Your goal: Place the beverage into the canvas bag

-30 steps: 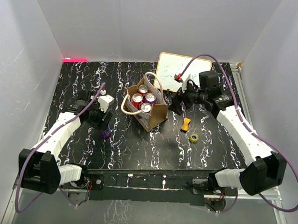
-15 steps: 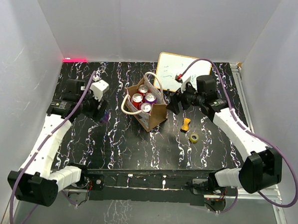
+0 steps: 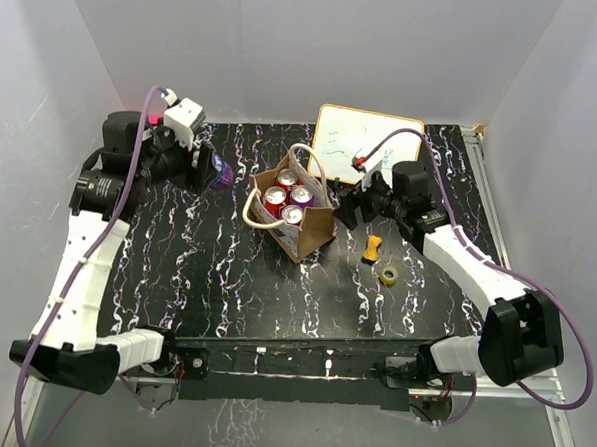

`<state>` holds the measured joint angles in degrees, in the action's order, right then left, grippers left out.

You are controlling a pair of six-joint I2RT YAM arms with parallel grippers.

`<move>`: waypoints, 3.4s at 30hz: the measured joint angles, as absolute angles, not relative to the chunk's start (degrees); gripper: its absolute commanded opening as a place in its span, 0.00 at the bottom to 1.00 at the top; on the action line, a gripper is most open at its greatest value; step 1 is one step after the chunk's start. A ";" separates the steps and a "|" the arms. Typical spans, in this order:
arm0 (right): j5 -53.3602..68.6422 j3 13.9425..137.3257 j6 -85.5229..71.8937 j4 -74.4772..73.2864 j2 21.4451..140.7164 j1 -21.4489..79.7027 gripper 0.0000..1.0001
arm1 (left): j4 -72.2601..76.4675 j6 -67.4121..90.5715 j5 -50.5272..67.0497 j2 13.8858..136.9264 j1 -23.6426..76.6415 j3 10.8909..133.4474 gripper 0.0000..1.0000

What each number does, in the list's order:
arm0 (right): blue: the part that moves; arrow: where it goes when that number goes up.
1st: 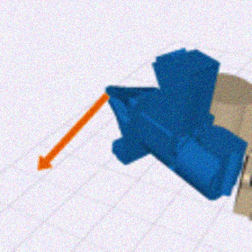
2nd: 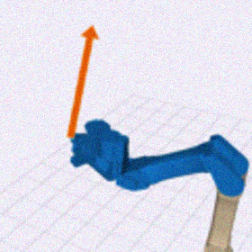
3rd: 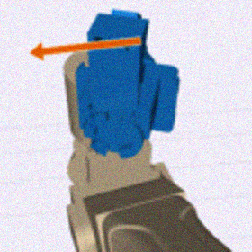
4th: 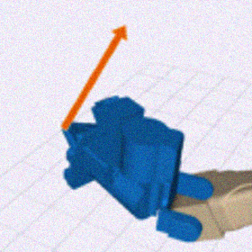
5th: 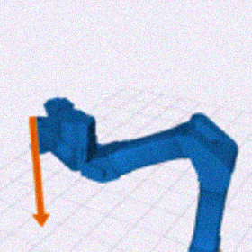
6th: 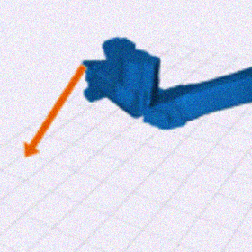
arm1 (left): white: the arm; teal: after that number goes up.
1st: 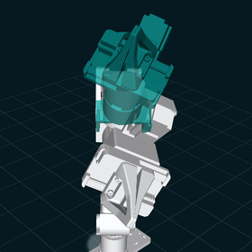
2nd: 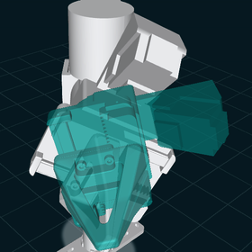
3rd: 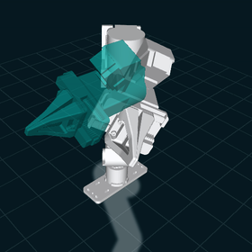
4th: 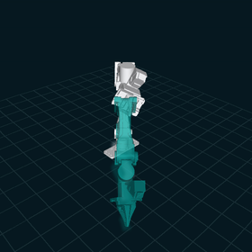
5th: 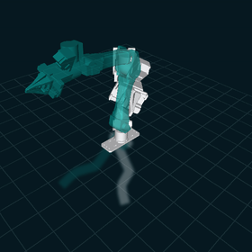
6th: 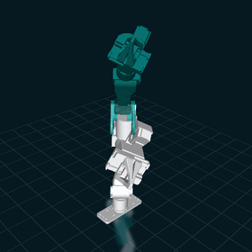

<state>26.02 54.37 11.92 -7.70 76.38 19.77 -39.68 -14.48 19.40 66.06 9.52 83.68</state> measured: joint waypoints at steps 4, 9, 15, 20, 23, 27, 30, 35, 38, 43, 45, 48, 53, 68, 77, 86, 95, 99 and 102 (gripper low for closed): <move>29.61 53.25 12.10 -7.25 73.63 17.15 0.76 | -36.80 -10.63 24.53 71.70 9.69 88.23 0.00; 34.09 52.58 11.44 -5.61 70.08 8.45 0.75 | -32.08 -6.52 29.21 78.94 12.14 90.26 0.00; 37.21 52.58 11.00 -5.34 69.34 4.14 0.75 | -29.98 -4.82 29.61 87.11 18.68 92.12 0.00; 39.03 52.58 11.00 -5.41 69.34 3.27 0.75 | -29.52 -4.51 28.23 91.05 23.83 92.14 0.00; 39.75 52.58 10.98 -5.41 69.34 2.92 0.75 | -29.19 -4.16 25.91 91.96 25.76 92.14 0.00; 40.56 52.58 10.94 -5.41 69.34 2.87 0.76 | -28.27 -3.81 23.42 93.19 27.20 92.18 0.00; 40.75 52.58 10.96 -5.41 69.34 2.83 0.76 | -28.21 -3.92 21.43 95.24 28.18 92.49 0.00; 40.93 52.58 10.96 -5.41 69.34 2.55 0.77 | -28.38 -4.51 19.03 99.50 30.06 94.08 0.00; 40.93 52.58 10.96 -5.43 69.34 2.44 0.77 | -27.97 -4.93 18.46 100.09 31.03 94.56 0.00; 40.97 52.58 10.96 -5.43 69.34 2.24 0.77 | -28.29 -4.97 19.11 100.09 31.90 94.67 0.00; 40.95 52.58 10.96 -5.43 69.36 2.20 0.77 | -28.32 -5.02 19.77 100.09 32.08 94.67 0.00; 40.95 52.58 10.96 -5.43 69.36 2.17 0.77 | -28.32 -5.06 20.93 100.05 32.12 94.67 0.00; 40.95 52.58 11.00 -5.45 69.36 2.17 0.77 | -28.32 -5.10 22.92 99.88 32.08 94.67 0.00; 40.93 52.58 11.05 -5.58 69.36 1.76 0.78 | -28.75 -5.06 28.99 100.01 32.45 94.56 0.00; 40.93 52.58 11.05 -5.65 69.36 1.76 0.78 | -28.86 -5.08 28.32 101.58 33.04 94.56 0.00; 42.39 52.58 11.07 -5.78 69.54 1.74 0.78 | -28.49 -5.54 25.06 102.80 33.54 94.56 0.00; 43.48 51.68 11.16 -5.89 69.87 1.74 0.78 | -32.60 -12.27 22.81 106.17 37.32 97.27 0.00; 43.51 51.68 11.25 -5.89 69.87 1.74 0.78 | -34.61 -14.22 20.51 108.68 38.57 99.83 0.00; 43.53 51.68 11.27 -5.89 69.87 1.74 0.78 | -35.16 -14.81 18.87 109.01 38.81 99.88 0.00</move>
